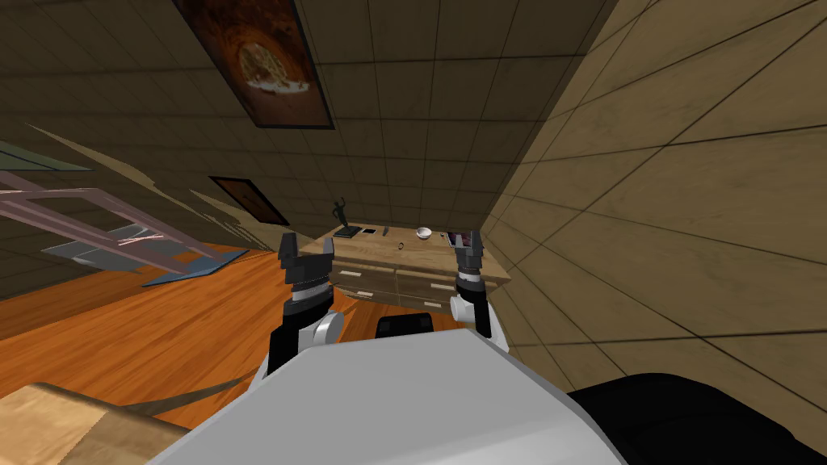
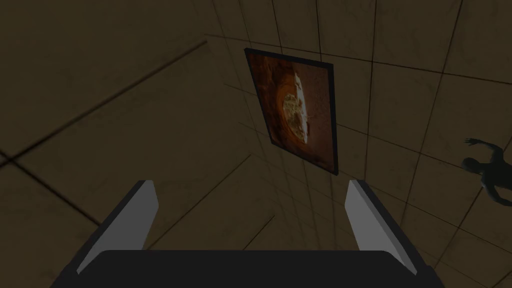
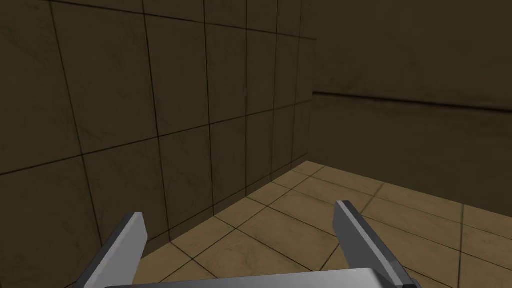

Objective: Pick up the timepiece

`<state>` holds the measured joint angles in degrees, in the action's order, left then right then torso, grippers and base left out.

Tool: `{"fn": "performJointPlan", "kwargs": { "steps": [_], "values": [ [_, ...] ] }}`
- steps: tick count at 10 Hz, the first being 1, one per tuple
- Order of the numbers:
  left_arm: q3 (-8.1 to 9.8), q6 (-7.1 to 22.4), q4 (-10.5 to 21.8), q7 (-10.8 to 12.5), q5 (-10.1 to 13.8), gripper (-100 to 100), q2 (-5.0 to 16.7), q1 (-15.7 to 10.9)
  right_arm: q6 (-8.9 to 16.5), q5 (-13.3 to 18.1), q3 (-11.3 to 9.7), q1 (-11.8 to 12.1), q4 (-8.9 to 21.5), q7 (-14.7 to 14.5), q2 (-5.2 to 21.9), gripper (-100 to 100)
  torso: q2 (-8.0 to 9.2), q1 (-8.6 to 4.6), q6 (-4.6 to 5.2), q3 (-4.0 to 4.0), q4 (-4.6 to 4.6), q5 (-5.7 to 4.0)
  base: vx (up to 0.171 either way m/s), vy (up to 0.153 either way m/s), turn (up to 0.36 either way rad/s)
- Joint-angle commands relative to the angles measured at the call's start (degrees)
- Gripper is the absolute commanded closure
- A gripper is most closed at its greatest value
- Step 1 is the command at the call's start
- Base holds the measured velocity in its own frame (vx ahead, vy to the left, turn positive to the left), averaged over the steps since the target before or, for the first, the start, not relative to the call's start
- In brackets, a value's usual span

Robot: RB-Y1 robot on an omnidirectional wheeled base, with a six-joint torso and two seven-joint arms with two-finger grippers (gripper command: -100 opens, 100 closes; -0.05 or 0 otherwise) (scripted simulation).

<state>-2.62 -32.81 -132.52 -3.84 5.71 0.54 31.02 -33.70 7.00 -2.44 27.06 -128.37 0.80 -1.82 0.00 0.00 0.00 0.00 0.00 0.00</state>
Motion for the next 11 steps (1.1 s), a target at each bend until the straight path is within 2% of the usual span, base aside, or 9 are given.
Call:
{"fn": "performJointPlan", "kwargs": {
  "steps": [1,3,6,7,9,10,11],
  "values": [
    [0.41,1.48,1.22,0.97,0.32,-100,2.17,-1.3,0.0,0.0,0.0,0.0,0.0,0.0,0.0,0,0.0,0.0,0.0,0.0,0.0,0.0,-0.018,0.0,0.053],
    [1.0,3.69,3.08,2.41,0.79,-100,4.01,-3.26,0.0,0.0,0.0,0.0,0.0,0.0,0.0,0,0.07,0.01,0.0,0.04,0.01,0.0,-0.034,-0.005,0.052],
    [2.27,8.32,7.3,5.62,1.86,-100,6.15,-7.67,0.0,0.0,0.0,-0.01,0.0,0.0,0.0,0,0.17,-0.03,0.0,0.1,0.04,0.0,-0.051,-0.013,0.062],
    [2.27,8.6,7.3,5.62,1.86,-100,6.15,-7.67,0.0,0.0,0.0,-0.01,0.0,0.0,0.0,0,0.17,-0.04,0.0,0.1,0.04,-0.01,-0.034,-0.01,0.026],
    [3.3,12.38,10.85,8.33,2.77,-100,7.17,-11.38,0.0,0.0,0.0,0.0,0.0,0.0,0.0,0,0.11,-0.02,0.0,0.06,0.02,0.0,-0.037,-0.009,0.061],
    [3.3,12.75,10.98,8.33,2.77,-100,7.17,-11.52,0.0,0.0,0.0,0.0,0.0,0.0,0.0,0,0.12,-0.03,0.0,0.07,0.03,0.0,-0.037,-0.009,0.025],
    [3.86,15.06,13.07,9.83,3.27,-100,7.59,-13.68,0.0,0.0,0.0,0.0,0.0,0.0,0.0,0,0.12,-0.03,0.0,0.07,0.03,0.0,-0.044,-0.009,0.048]
  ]
}}
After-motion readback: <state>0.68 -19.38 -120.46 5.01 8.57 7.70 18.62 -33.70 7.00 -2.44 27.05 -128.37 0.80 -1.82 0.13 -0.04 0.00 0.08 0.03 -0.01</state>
